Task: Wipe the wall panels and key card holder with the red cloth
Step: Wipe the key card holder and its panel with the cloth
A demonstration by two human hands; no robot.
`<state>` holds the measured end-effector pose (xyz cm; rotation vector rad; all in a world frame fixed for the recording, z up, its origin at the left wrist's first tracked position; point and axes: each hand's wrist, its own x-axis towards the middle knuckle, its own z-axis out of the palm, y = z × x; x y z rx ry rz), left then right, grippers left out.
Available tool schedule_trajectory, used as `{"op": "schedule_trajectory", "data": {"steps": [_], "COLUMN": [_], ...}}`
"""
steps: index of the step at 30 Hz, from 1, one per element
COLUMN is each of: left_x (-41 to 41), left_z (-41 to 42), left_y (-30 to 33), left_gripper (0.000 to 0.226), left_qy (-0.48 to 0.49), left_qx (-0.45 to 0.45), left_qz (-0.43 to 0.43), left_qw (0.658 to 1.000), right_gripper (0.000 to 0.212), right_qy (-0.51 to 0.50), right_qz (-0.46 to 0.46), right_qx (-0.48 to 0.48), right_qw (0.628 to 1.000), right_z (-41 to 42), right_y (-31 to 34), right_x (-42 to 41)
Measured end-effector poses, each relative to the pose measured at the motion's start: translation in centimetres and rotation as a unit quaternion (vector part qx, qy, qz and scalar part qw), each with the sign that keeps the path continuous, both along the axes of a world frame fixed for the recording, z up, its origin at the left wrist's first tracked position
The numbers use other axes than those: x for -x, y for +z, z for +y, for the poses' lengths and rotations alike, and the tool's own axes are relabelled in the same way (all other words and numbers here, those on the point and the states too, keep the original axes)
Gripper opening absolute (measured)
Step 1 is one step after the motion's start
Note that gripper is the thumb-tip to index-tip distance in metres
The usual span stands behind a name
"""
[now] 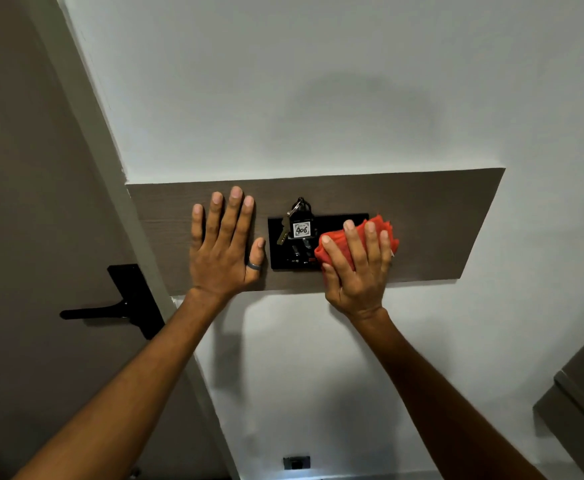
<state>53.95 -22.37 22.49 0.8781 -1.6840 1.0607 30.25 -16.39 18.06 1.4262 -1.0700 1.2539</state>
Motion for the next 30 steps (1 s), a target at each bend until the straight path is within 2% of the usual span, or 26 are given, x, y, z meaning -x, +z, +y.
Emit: {"op": "schedule_trajectory", "data": {"steps": [6,13,21,26,30], "left_x": [-0.1,-0.2,-0.2,-0.3,-0.2], "left_z": [0.0,-0.3,-0.6,-0.7,-0.3], "left_y": [-0.4,-0.5,-0.7,-0.6,-0.5], "left_gripper": [0.070,0.069,0.069,0.069,0.069], "left_qy": [-0.006,-0.004,-0.011,-0.008,-0.015], "left_qx": [-0.012,-0.001,-0.004,0.001,0.003], "left_qz": [0.000,0.006,0.007,0.011,0.010], "left_qw": [1.000,1.000,1.000,1.000,1.000], "right_gripper": [0.044,0.045,0.051,0.039,0.040], "right_qy": [0.004,-0.039,-0.012,-0.021,-0.004], "right_qz": [-0.104,0.014,-0.043,-0.019,-0.038], "right_qx": [0.022,0.009,0.007,0.024,0.040], "right_qw": [0.994,0.999,0.999,0.999,0.998], "right_z": [-1.0,-0.3,-1.7,0.1,-0.4], "right_y": [4.2,-2.5,4.3,-0.3,2.0], "right_x": [-2.3,0.1,-0.9,-0.4,-0.9]}}
